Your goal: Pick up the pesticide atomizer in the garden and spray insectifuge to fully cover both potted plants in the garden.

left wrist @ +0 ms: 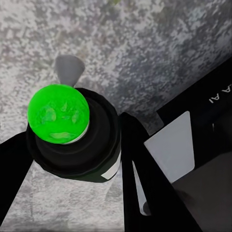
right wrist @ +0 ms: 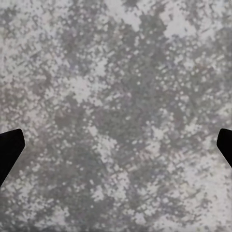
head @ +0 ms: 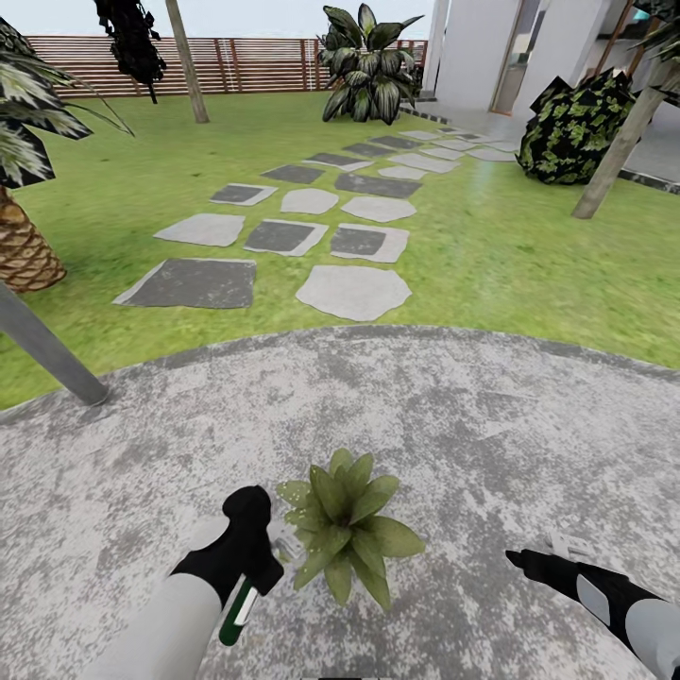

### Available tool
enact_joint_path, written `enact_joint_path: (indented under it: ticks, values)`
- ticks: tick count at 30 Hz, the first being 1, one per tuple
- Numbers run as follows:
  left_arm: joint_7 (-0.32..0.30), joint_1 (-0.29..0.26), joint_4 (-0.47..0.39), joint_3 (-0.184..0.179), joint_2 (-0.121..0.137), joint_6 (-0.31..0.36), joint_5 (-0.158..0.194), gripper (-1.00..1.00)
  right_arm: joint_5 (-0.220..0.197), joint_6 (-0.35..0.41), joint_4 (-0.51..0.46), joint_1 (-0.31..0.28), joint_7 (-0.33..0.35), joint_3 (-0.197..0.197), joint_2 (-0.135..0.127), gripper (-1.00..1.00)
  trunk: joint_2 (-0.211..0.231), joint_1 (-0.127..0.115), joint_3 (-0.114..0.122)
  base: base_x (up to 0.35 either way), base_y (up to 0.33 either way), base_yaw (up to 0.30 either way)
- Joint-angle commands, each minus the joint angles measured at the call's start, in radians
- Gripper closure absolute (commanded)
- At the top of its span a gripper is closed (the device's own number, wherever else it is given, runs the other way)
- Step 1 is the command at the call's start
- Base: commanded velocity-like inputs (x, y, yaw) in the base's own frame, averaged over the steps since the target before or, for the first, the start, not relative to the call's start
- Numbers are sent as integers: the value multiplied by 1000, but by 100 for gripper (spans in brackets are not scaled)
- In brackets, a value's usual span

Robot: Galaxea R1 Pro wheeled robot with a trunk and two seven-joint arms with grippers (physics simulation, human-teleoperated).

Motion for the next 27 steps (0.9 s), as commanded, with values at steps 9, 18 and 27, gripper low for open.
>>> enact_joint_path:
  ticks: [9,18,27]
  values:
    - [-10,0,1,-1,4,6,-11,100,-11,5,-1,0,3,7,-1,-100,0,0,-8,0,0,0]
    - [-4,2,96,0,5,3,-10,100,-10,5,-1,0,2,7,-1,-100,0,0,-8,0,0,0]
    - [-4,0,64,5,6,3,-9,100,-11,5,-1,0,2,7,-1,-100,0,0,-8,0,0,0]
